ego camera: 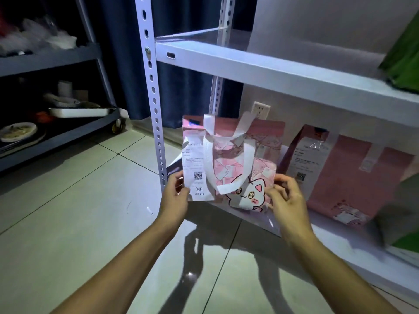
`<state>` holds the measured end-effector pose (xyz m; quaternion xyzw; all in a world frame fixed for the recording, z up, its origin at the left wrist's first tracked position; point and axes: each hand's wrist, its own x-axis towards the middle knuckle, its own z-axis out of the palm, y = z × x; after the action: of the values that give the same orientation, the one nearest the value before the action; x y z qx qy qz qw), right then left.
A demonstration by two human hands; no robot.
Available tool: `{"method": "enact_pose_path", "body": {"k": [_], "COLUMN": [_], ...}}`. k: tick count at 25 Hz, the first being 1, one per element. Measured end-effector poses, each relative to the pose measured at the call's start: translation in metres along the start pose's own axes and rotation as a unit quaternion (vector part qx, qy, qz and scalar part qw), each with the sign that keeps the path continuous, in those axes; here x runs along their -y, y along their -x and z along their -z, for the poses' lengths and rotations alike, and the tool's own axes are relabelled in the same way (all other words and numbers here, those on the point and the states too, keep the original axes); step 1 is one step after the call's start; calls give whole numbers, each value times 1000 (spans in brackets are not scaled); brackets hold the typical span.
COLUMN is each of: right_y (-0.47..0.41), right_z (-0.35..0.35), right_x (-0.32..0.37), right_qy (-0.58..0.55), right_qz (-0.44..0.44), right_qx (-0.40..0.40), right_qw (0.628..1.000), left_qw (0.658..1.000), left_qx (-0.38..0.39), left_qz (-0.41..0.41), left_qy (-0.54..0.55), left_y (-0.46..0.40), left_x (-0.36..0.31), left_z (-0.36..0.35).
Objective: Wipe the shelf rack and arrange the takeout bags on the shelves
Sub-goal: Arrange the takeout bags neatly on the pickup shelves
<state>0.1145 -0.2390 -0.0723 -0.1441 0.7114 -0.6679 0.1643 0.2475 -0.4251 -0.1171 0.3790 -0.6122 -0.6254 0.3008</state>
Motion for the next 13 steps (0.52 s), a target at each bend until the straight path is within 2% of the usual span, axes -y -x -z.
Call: {"method": "enact_pose_path", "body": {"k": [7, 13], "right_y": [81, 122], "right_z": [15, 2], "right_x": [49, 120], "right_qy": [62, 28], "right_qz": [73, 132], "right_qx": [32, 77], "right_qw": [995, 988], "left_qw": [999, 994], "left_qx": [-37, -37], "left_qz": [-7, -99], "left_qy": [17, 1], "left_y": [105, 144], "left_x": [-22, -97], "left_z": [51, 95]}}
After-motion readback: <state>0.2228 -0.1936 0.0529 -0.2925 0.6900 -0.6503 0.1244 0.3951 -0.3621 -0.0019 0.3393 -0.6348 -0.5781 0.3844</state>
